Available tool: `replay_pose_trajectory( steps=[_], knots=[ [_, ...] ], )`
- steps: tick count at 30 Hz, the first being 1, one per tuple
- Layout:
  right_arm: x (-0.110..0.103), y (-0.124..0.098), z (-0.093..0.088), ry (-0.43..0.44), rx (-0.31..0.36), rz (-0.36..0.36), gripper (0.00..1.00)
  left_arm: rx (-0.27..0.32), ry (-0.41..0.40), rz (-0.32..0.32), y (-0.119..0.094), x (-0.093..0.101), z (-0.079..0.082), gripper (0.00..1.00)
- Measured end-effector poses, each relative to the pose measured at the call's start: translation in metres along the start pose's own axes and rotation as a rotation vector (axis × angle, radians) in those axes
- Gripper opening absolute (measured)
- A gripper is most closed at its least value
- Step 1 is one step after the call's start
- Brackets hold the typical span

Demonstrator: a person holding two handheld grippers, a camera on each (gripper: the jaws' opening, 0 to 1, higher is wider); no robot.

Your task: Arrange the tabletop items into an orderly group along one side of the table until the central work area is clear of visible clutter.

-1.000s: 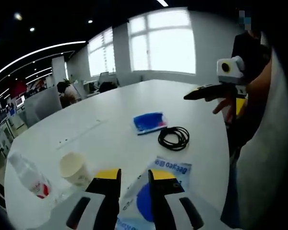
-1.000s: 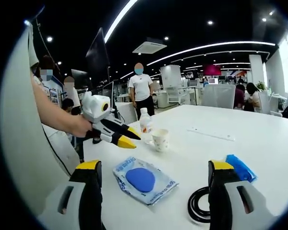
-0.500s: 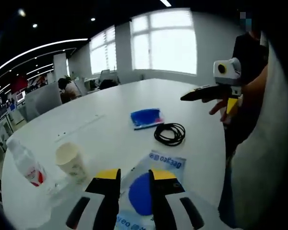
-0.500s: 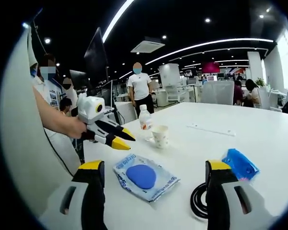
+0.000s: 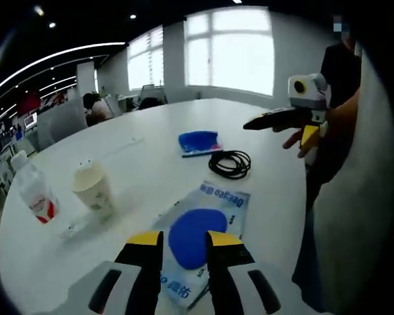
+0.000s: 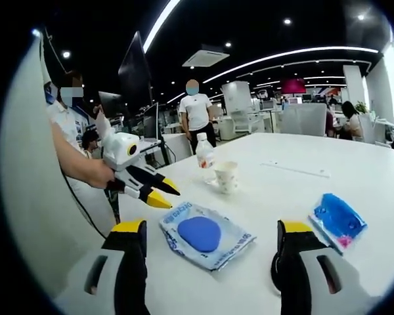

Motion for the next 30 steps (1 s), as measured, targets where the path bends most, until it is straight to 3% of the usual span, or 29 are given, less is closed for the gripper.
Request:
replay_pose_trajectory(
  steps=[11, 30],
  knots=[
    [-0.002, 0.013, -0.013, 0.013, -0.049, 0.026, 0.72, -0.05, -0.058, 0.023, -0.006, -0.003, -0.028, 0.24],
    [-0.001, 0.034, -0.027, 0.066, -0.104, 0.033, 0.64, -0.074, -0.228, 0.078, -0.008, -0.016, -0.049, 0.23]
  ],
)
Point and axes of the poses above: the point that each gripper's makers call its tool centre point, and the gripper's own axes: y roughly forward along the fingers, x roughly to its right, z roughly out of its top, the point moved 5 cm from there along -y, roughly backward along the fingers, and after that the axes turned 2 degrees about -z, right-handed, at the moved point
